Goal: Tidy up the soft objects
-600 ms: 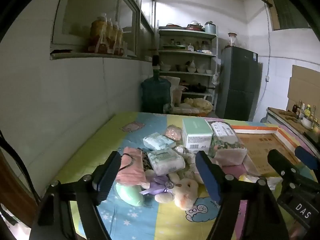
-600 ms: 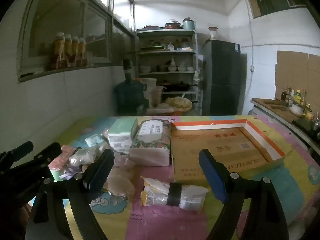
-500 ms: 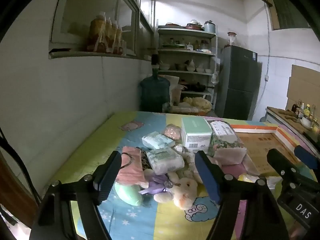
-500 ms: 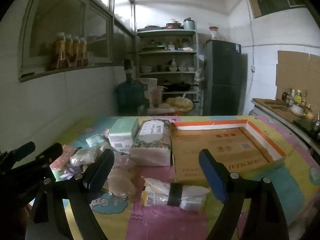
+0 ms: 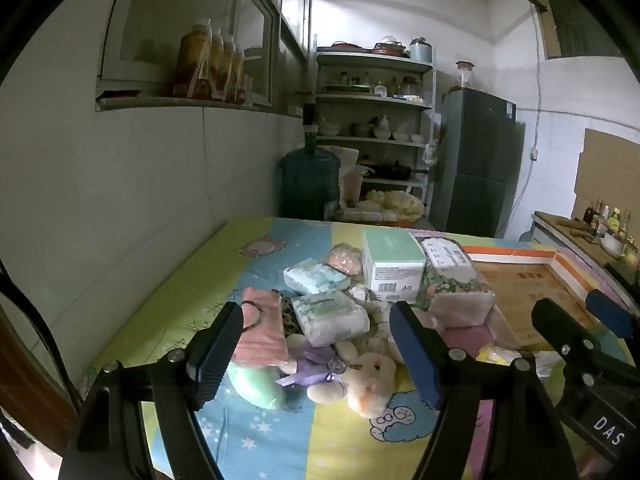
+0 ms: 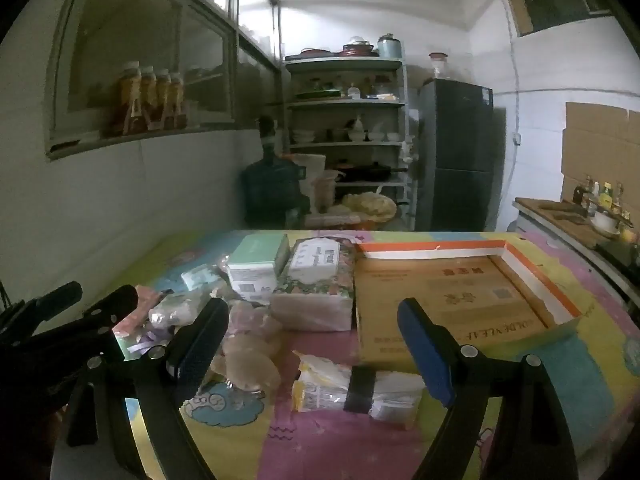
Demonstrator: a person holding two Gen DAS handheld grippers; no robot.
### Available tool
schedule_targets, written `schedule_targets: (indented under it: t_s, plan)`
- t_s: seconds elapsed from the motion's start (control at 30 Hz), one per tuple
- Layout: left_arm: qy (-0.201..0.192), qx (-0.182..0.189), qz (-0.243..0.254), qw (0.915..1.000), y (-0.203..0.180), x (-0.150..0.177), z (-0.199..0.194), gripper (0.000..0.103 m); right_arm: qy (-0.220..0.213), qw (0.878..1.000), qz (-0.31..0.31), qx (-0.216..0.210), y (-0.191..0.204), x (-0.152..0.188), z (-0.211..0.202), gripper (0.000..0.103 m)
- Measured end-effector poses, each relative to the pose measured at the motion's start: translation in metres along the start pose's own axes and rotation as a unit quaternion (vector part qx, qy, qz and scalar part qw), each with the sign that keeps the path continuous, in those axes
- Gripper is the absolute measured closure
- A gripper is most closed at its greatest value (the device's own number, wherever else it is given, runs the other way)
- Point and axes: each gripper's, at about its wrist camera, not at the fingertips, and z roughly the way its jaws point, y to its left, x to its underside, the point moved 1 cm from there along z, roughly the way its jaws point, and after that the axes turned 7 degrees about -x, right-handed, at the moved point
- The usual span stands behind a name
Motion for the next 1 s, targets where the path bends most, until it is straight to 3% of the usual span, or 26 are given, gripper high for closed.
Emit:
schedule_targets:
  t_s: [1.0]
  plan:
    - [0.013, -0.002, 0.0, 0.9999, 0.0021, 0.0084, 0.0079, 0.027, 0.009, 1.0, -0.006, -0.024, 0.0047, 0.002, 0.0059, 0.016]
